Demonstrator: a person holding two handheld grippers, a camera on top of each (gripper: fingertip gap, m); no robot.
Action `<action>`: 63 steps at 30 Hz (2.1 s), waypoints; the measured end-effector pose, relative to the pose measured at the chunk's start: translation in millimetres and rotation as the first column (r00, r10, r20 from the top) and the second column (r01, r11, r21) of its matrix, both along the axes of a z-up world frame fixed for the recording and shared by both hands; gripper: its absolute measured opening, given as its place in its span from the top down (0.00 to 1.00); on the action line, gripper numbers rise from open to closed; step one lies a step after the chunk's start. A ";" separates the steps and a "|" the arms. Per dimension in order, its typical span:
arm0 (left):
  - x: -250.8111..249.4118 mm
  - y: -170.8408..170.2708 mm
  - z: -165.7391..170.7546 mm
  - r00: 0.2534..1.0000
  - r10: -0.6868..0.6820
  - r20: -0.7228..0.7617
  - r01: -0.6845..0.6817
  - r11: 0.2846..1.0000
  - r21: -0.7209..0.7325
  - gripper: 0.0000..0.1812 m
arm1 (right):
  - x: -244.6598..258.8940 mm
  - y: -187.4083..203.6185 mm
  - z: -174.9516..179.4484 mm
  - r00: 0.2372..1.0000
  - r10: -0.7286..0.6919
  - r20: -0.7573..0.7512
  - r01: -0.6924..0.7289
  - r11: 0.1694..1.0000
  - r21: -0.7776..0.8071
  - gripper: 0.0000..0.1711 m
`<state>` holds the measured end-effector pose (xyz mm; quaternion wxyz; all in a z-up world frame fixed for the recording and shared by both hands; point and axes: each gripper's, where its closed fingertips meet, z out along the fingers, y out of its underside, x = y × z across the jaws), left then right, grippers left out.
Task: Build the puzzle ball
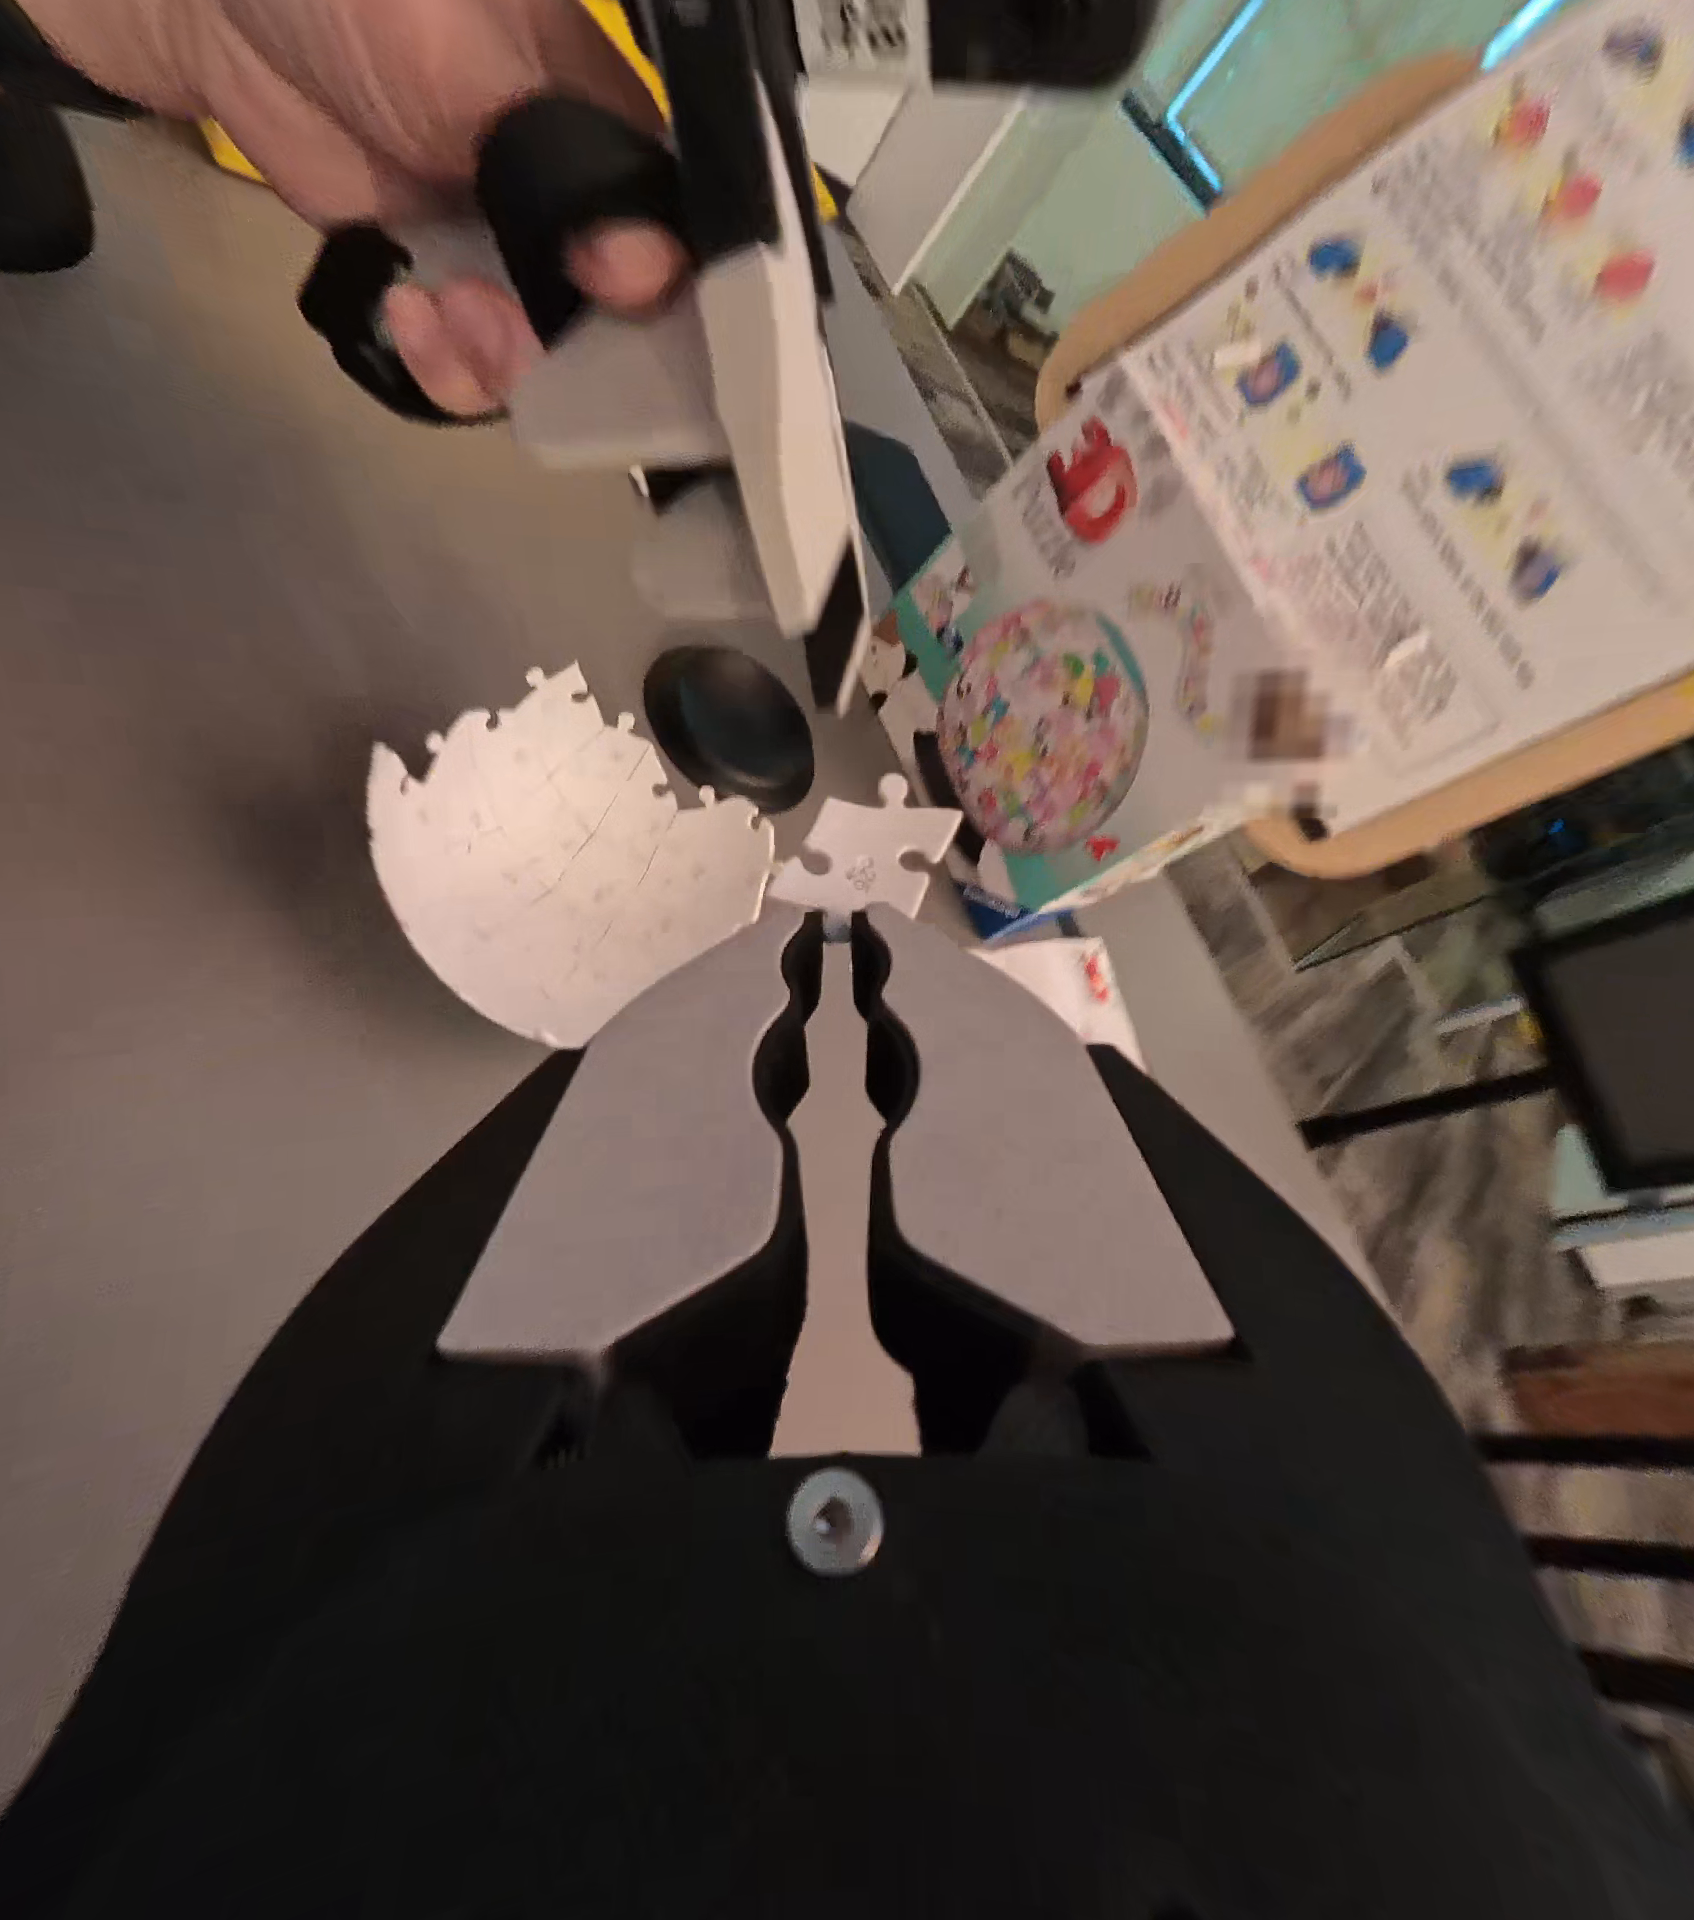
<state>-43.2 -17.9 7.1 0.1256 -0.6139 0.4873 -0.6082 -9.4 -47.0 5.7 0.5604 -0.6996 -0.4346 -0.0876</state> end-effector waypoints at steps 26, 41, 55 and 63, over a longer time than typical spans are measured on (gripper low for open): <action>-3.6 -17.4 2.0 0.992 -0.119 0.035 0.119 0.993 0.010 0.99 | -35.4 22.2 10.1 0.767 0.014 -0.641 -0.392 0.802 -0.451 0.90; -95.3 -7.9 -72.5 0.910 0.237 -0.342 -0.217 0.972 0.095 0.78 | 24.9 57.8 -61.5 0.786 -0.177 -0.593 -0.272 0.761 -0.588 0.98; -61.4 -27.4 -119.9 0.905 0.251 -0.344 -0.297 0.950 -0.091 0.79 | 14.2 50.0 -101.4 0.905 -0.146 -0.399 -0.175 0.727 -0.664 0.98; -73.6 10.3 -108.6 0.910 0.306 -0.278 -0.353 0.926 -0.136 0.78 | 14.2 38.7 -94.3 0.920 -0.141 -0.365 -0.153 0.729 -0.667 0.98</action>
